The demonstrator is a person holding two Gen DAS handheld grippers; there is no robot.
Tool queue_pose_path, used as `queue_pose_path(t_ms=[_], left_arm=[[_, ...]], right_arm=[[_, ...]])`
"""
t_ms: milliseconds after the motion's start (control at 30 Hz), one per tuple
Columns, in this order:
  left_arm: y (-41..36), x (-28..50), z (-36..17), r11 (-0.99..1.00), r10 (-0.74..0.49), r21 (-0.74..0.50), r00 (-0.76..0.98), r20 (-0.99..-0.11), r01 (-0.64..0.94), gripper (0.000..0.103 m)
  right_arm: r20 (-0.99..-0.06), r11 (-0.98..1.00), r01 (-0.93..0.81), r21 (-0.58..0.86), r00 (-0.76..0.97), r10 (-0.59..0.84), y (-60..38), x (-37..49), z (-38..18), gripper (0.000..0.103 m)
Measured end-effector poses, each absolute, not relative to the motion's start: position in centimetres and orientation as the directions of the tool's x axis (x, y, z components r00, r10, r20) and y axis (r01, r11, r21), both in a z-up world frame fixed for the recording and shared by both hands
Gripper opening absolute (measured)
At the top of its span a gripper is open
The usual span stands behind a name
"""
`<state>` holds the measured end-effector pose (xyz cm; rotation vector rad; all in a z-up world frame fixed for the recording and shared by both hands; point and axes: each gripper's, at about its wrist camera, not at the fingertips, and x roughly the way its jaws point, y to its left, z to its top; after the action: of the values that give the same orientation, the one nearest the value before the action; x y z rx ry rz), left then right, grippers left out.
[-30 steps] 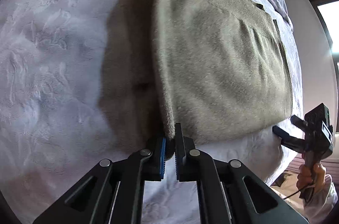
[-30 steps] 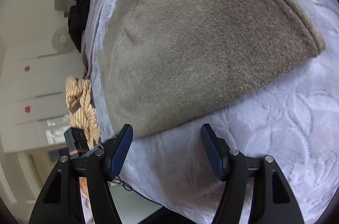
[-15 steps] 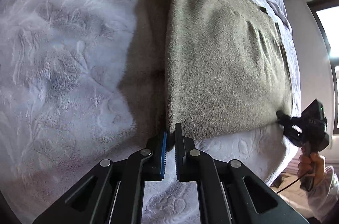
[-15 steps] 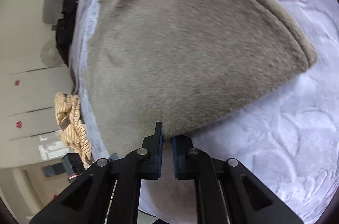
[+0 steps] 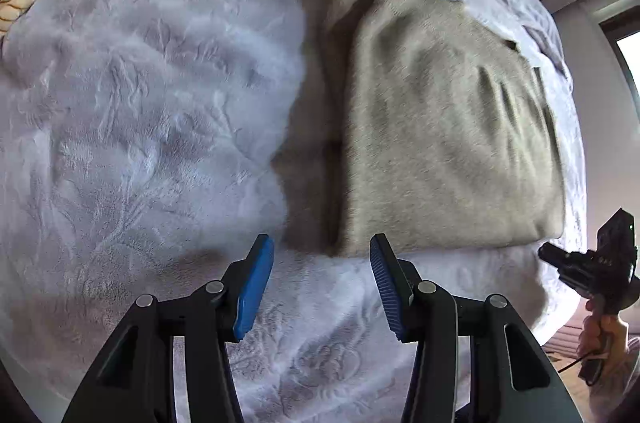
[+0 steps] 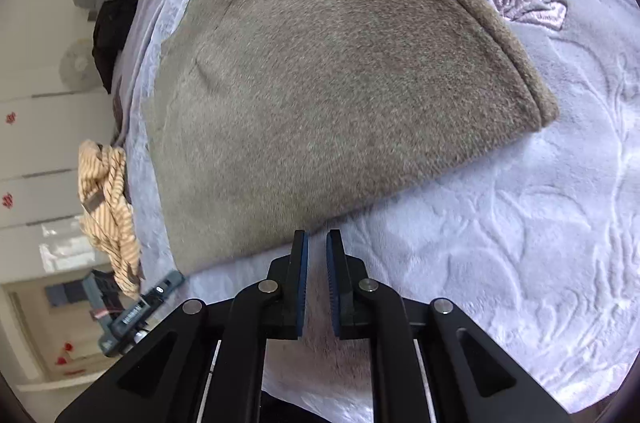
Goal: Fold small clothes
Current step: 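Open both tools and lift them off the folded sweater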
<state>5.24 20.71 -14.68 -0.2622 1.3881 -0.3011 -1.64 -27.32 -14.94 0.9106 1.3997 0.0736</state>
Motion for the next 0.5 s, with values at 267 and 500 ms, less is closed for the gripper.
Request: queue_pose_path(t_ms=[267, 500], left_arm=[[18.2, 6.7, -16.4, 0.967, -0.251, -0.244, 0.131, -0.959, 0.070, 0.051], [18.3, 6.5, -17.9, 0.970, -0.239, -0.234, 0.118, -0.964, 0.061, 0.064]], right_arm=[[-0.871, 0.791, 0.373, 0.485, 0.288, 0.398, -28.0, -1.6, -11.1, 0.012], [-0.914, 0.801, 0.444, 0.402, 0.253, 0.318, -31.1, 0.2, -13.3, 0.043]])
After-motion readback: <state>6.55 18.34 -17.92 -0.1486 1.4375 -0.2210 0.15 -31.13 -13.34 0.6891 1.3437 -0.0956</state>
